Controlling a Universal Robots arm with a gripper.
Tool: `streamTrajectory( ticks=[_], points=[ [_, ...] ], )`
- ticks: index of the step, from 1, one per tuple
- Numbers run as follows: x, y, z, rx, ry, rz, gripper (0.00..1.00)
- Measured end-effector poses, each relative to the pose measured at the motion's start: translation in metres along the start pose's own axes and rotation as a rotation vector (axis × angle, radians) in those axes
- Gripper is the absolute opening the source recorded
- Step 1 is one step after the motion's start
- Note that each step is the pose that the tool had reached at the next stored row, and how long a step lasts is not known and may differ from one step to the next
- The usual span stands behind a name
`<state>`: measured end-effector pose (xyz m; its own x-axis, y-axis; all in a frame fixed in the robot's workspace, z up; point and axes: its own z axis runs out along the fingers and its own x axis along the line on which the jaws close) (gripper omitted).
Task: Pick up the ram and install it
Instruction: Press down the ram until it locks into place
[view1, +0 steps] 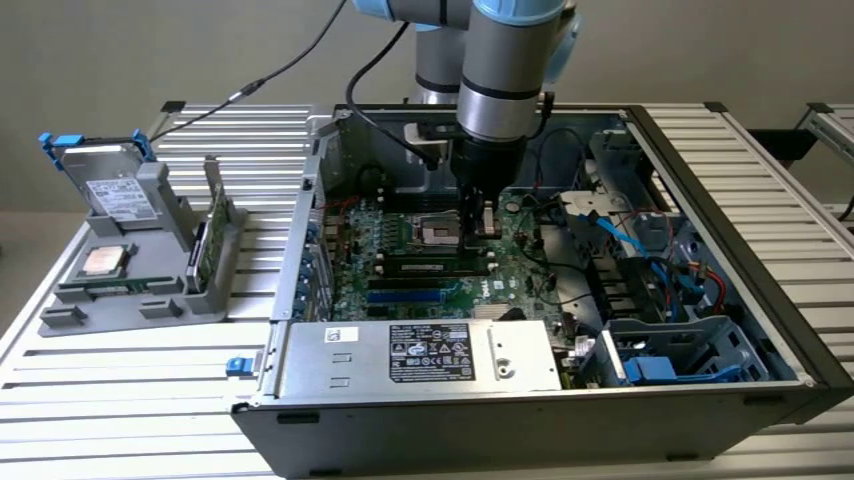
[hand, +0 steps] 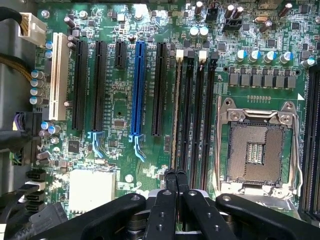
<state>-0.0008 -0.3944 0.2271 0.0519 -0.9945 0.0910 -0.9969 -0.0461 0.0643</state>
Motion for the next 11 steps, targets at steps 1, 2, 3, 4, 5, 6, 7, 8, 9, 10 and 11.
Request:
streamTrajectory(
  ticks=[1, 2, 3, 4, 5, 6, 7, 8, 9, 10, 11],
  points=[
    [0.000, 0.0000, 0.0004, 0.0001, 0.0005, 0.000, 0.10],
    [0.000, 0.0000, 0.0007, 0.0003, 0.0004, 0.000, 0.10],
    [0.000, 0.0000, 0.0010, 0.0004, 0.0003, 0.000, 0.10],
    [0.000, 0.0000, 0.0013, 0.0005, 0.0001, 0.000, 0.10],
    [0.000, -0.0001, 0.0014, 0.0005, -0.0002, 0.000, 0.10],
    [0.000, -0.0001, 0.0011, 0.0007, -0.0007, 0.000, 0.10],
    [0.000, 0.0001, -0.0016, 0.0012, -0.0020, 0.000, 0.10],
    [0.000, 0.0004, -0.0061, 0.0008, -0.0012, 0.000, 0.10],
    [0.001, 0.0008, -0.0093, 0.0005, -0.0005, 0.000, 0.10],
    [0.001, 0.0011, -0.0106, 0.0006, -0.0003, 0.000, 0.10],
    [0.001, 0.0014, -0.0107, 0.0006, -0.0005, 0.000, 0.10]
  ],
)
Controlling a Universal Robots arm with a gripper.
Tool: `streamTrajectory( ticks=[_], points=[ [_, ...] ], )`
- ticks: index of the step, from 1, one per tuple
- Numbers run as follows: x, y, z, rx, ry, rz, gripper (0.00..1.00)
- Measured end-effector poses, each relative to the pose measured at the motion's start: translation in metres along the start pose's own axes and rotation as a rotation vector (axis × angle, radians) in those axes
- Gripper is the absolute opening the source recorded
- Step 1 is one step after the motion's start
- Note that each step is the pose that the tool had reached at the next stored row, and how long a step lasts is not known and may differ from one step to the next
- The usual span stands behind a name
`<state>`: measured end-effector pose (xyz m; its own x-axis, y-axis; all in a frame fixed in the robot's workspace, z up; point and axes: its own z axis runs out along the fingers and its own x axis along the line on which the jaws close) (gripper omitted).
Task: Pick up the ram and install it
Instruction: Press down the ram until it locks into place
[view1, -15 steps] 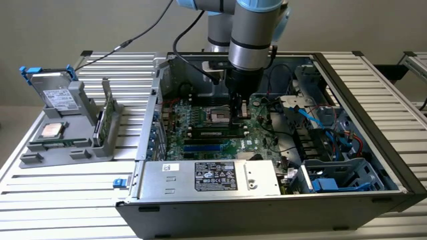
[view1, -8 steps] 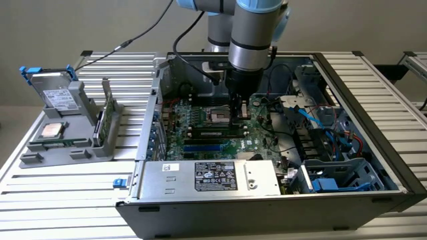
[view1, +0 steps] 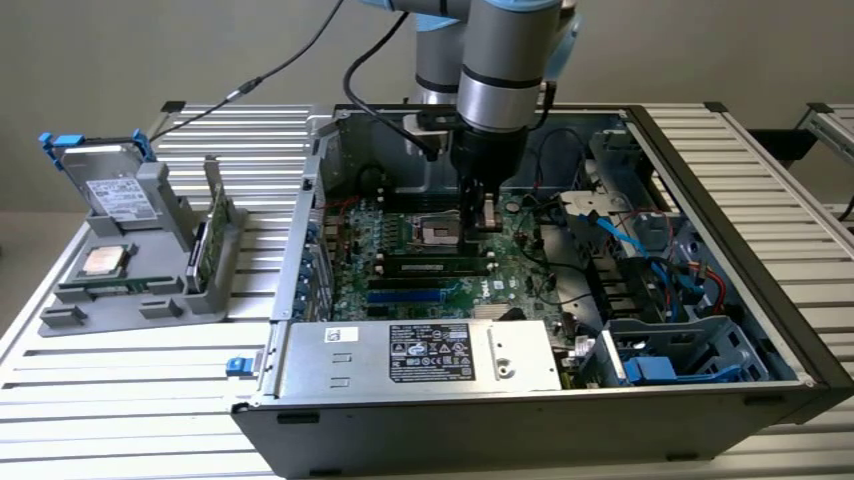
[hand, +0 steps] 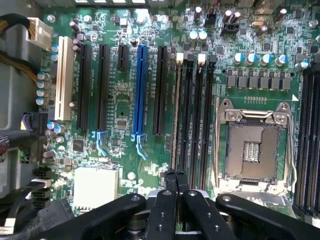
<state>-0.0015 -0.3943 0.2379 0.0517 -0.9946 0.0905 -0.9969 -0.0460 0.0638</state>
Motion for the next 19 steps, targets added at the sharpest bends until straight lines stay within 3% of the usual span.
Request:
streamTrajectory(
  ticks=[8, 19],
  points=[
    [-0.001, 0.0110, 0.0005, -0.0001, 0.0003, 0.000, 0.10],
    [-0.002, 0.0366, 0.0022, 0.0003, 0.0003, 0.000, 0.10]
  ],
)
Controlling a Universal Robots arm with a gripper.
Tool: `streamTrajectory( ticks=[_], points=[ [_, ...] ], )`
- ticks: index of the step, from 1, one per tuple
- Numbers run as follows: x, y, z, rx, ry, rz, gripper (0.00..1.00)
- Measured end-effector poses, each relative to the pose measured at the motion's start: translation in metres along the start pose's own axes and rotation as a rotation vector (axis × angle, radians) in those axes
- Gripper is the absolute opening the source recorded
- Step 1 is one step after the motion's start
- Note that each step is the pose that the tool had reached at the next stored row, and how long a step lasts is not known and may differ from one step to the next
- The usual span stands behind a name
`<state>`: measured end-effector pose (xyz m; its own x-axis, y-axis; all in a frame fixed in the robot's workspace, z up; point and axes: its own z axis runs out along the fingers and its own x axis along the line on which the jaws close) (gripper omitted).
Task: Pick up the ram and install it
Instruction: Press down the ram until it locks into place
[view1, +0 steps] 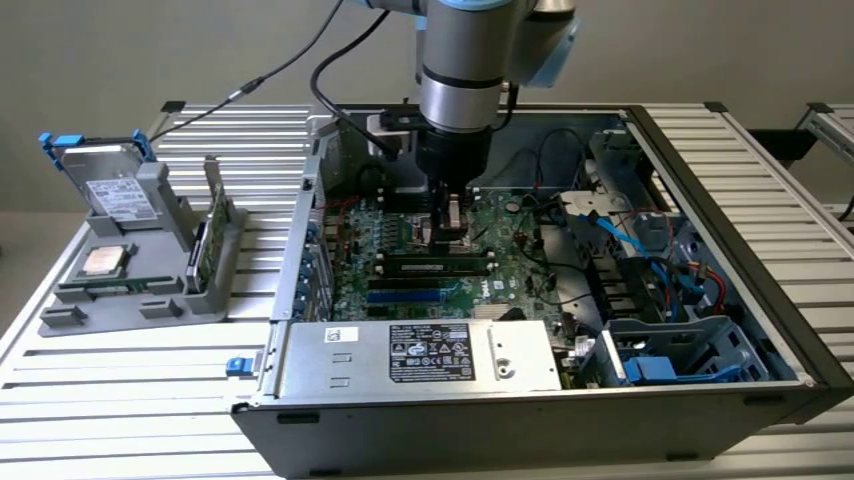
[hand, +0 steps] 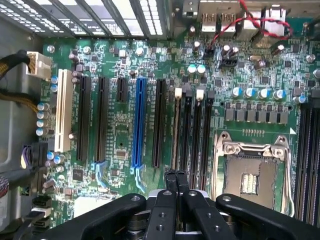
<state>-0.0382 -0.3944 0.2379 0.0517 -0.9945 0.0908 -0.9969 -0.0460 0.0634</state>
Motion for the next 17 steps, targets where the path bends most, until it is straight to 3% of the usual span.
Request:
streamTrajectory(
  ticks=[3, 17],
  points=[
    [-0.0003, 0.0041, 0.0003, 0.0001, 0.0000, 0.000, 0.10],
    [-0.0011, 0.0063, 0.0089, 0.0025, 0.0031, 0.000, 0.10]
  ],
)
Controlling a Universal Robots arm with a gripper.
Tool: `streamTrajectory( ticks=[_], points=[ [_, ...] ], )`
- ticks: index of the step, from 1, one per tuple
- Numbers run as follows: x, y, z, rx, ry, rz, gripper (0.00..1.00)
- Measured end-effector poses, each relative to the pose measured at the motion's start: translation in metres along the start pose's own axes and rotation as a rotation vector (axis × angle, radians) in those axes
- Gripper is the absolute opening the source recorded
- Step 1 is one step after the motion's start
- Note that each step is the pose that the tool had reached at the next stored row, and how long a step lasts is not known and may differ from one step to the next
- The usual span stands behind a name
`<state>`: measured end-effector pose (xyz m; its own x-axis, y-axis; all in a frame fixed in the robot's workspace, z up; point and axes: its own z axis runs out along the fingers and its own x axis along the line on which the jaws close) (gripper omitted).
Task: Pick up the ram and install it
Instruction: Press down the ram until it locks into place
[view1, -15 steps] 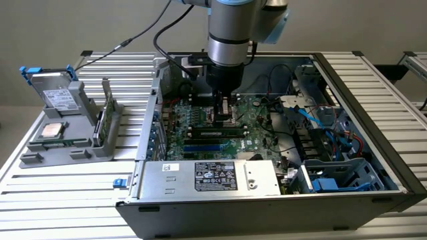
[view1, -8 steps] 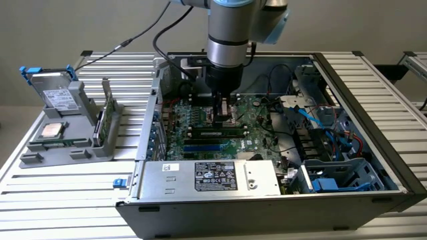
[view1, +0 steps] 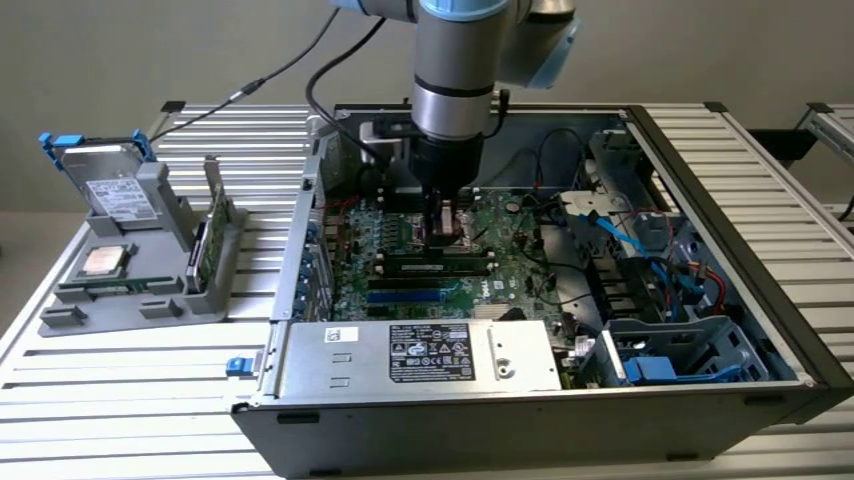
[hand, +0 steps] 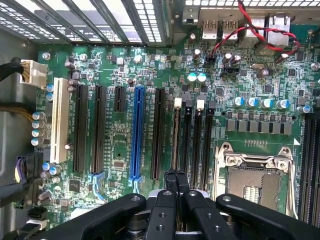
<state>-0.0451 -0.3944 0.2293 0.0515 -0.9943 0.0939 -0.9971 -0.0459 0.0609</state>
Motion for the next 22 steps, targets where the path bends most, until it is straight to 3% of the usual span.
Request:
streamTrajectory(
  ticks=[6, 18, 22],
  points=[
    [-0.0003, 0.0012, 0.0032, 0.0000, 0.0065, 0.000, 0.10],
    [-0.0011, 0.0011, 0.0051, 0.0002, 0.0093, 0.001, 0.10],
    [-0.0009, 0.0007, -0.0003, -0.0010, 0.0083, 0.000, 0.10]
  ],
)
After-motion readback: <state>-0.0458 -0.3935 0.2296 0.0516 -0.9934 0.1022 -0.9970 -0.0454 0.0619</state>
